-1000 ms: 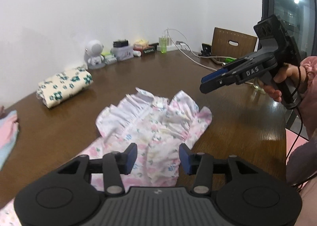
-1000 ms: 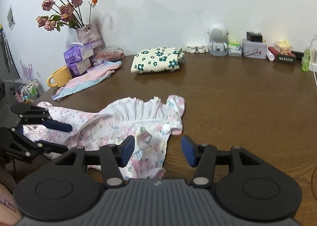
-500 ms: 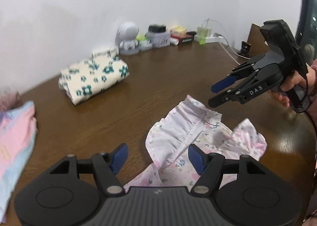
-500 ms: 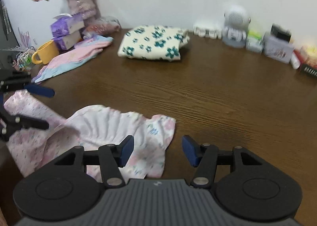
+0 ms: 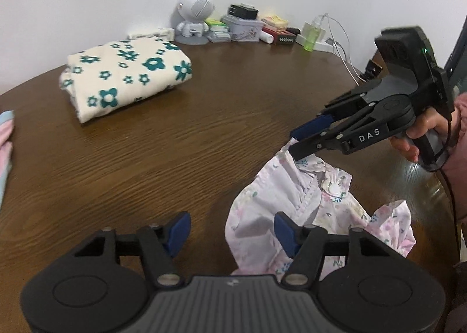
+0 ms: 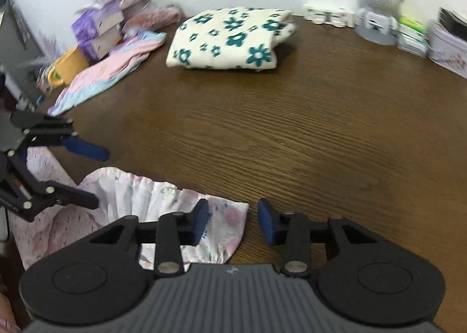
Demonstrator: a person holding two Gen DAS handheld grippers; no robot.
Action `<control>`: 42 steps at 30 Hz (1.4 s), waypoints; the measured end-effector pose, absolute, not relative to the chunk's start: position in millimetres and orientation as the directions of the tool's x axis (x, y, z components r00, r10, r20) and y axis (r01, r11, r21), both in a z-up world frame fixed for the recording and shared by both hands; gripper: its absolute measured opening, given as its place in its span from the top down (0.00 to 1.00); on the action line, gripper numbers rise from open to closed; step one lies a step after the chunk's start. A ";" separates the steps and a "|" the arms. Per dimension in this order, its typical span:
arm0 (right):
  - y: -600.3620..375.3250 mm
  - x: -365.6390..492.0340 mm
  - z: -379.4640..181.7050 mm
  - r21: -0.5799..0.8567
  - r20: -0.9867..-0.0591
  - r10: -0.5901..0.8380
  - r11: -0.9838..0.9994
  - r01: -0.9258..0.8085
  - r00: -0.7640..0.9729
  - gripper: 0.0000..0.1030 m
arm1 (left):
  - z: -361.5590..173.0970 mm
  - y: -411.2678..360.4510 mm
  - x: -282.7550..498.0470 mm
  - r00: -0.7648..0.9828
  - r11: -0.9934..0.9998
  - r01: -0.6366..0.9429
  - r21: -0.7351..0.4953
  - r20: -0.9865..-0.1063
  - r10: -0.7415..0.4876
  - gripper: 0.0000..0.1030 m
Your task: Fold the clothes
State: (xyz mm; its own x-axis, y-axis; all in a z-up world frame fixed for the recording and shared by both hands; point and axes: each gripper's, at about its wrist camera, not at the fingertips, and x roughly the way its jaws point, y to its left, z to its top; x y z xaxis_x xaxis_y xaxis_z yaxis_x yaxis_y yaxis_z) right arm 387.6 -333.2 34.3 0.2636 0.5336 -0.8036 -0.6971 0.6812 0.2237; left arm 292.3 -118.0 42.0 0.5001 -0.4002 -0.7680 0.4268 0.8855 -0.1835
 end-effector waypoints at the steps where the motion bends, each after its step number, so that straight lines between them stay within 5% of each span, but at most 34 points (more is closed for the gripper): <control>1: -330.7 387.1 34.6 0.216 -0.809 0.529 0.674 -0.707 0.257 0.78 | 40.9 -120.0 295.1 0.492 0.881 0.433 -0.189 -0.769 -0.407 0.50; 4: -323.5 382.0 36.9 0.178 -0.821 0.512 0.650 -0.739 0.252 0.90 | 38.4 -123.5 299.1 0.470 0.864 0.455 -0.217 -0.765 -0.440 0.78; 5: -321.7 379.4 37.9 0.166 -0.822 0.508 0.644 -0.747 0.256 0.94 | 38.0 -124.3 299.1 0.463 0.856 0.465 -0.227 -0.762 -0.454 0.98; 15: -328.9 307.6 85.1 -0.020 -0.755 0.552 0.519 -0.855 0.353 0.98 | 70.8 -148.4 230.3 0.563 0.731 0.682 0.002 -0.640 -0.523 1.00; 19: -331.4 273.0 90.0 -0.070 -0.766 0.548 0.446 -0.892 0.334 0.98 | 62.1 -171.0 192.0 0.524 0.623 0.774 0.113 -0.666 -0.530 1.00; 28: -347.5 246.3 64.6 -0.040 -0.829 0.484 0.447 -0.894 0.279 0.95 | 36.5 -181.0 186.9 0.443 0.616 0.786 0.041 -0.732 -0.517 0.99; 42: -369.9 244.2 110.8 0.115 -0.638 0.643 0.624 -0.773 0.424 0.79 | 22.0 -175.1 189.4 0.409 0.616 0.787 0.019 -0.765 -0.498 0.99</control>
